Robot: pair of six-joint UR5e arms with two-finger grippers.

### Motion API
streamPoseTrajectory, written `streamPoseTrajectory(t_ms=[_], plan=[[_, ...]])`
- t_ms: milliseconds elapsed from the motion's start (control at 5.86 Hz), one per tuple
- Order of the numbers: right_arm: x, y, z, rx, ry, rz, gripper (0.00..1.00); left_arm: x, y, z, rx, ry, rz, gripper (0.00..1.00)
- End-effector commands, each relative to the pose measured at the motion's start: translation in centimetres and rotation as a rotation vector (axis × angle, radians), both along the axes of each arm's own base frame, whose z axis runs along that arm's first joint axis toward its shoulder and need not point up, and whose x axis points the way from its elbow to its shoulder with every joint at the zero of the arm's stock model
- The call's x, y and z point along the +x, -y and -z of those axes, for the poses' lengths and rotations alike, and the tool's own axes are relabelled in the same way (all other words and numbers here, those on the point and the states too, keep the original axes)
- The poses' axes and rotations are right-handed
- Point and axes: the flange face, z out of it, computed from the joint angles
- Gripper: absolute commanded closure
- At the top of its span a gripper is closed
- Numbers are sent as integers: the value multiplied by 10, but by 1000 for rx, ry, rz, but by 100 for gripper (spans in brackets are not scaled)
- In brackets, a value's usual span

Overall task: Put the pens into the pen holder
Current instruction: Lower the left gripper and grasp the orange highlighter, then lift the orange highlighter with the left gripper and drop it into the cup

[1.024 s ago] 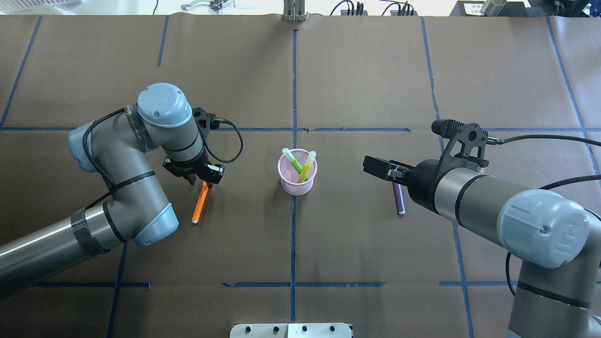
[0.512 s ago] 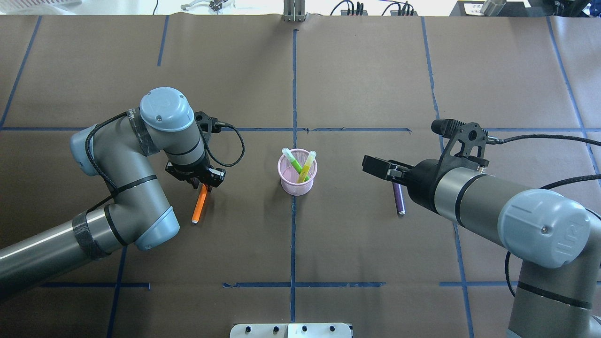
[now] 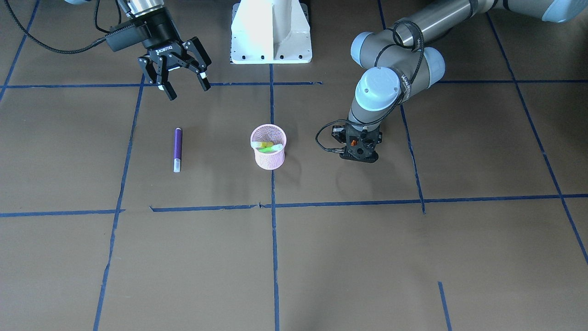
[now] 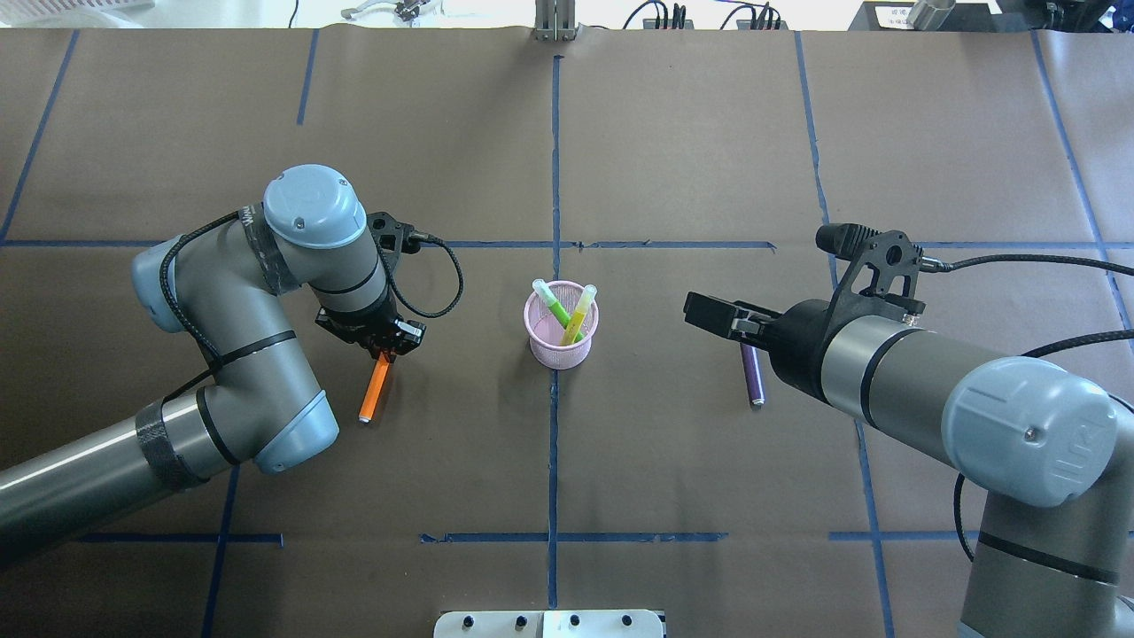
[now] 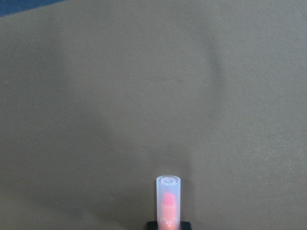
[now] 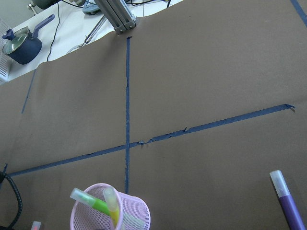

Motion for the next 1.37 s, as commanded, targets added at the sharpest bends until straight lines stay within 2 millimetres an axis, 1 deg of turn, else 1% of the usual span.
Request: streamPoseTrajectory(t_ms=[0,171,341,512,683,854,1024,1195], plan=[[5,-1,6,5,14,-2,0,-29,-6,54,70,-93,17,100],[10,-3,6,5,15,-3,0,-62,-28,111,105,-195,88,100],[12,-3,4,4,11,-5,0,-69,-33,156,177,-241,263,100],[15,-3,-6,-3,-9,-11,0,-78,-39,185,260,-315,404,100],[19,-5,-23,-19,-43,-3,0,-72,-65,210,282,-430,597,100],[15,-2,-28,-16,-62,-2,0,-44,-101,219,367,-496,714,100],[14,0,-30,-18,-68,-3,0,-17,-120,215,439,-507,814,100],[13,-1,-31,-19,-69,-2,0,11,-122,195,471,-484,885,100]])
